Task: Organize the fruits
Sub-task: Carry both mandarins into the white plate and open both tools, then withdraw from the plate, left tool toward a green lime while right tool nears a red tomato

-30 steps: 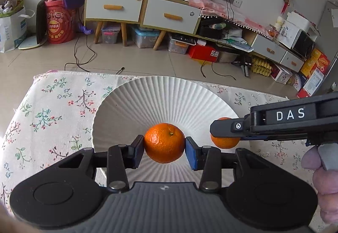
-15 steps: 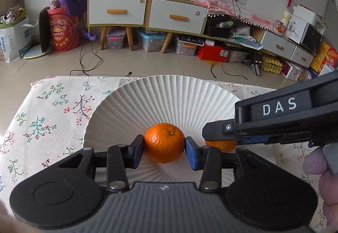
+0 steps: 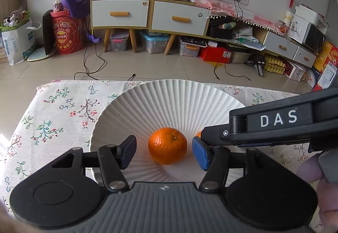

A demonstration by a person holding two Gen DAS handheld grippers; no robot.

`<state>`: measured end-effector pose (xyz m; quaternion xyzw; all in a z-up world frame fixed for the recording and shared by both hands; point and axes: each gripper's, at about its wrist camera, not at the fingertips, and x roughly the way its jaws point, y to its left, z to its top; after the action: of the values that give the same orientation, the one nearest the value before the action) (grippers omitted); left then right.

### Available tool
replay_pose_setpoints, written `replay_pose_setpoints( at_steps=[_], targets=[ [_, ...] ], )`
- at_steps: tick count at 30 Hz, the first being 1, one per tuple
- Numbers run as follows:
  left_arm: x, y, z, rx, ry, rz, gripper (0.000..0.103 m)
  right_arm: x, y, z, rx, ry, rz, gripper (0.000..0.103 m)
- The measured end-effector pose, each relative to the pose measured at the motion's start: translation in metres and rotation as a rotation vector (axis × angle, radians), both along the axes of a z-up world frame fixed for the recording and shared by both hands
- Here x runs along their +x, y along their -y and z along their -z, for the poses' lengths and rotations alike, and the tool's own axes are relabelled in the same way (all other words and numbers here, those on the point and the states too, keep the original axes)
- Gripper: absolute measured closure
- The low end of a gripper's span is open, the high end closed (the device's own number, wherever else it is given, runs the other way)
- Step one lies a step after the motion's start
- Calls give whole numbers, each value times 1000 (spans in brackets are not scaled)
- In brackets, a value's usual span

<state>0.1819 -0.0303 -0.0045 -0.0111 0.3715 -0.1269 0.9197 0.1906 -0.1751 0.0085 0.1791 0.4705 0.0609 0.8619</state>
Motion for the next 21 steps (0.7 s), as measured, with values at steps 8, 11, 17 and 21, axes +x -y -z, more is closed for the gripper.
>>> replay_pose_setpoints(
  at_steps=[8, 11, 17, 21],
  targets=[
    [-20, -7, -15, 13, 1, 6, 17, -22, 8, -25, -7, 44, 16, 28],
    [-30, -10, -23, 16, 0, 25, 14, -34, 11, -32, -31, 66, 15, 18],
    [-50, -15, -39, 8, 8, 33, 4, -57, 16, -45, -46, 90, 5, 12],
    [-59, -18, -44, 14, -2, 51, 3, -70, 19, -50, -43, 103, -2, 8]
  ],
)
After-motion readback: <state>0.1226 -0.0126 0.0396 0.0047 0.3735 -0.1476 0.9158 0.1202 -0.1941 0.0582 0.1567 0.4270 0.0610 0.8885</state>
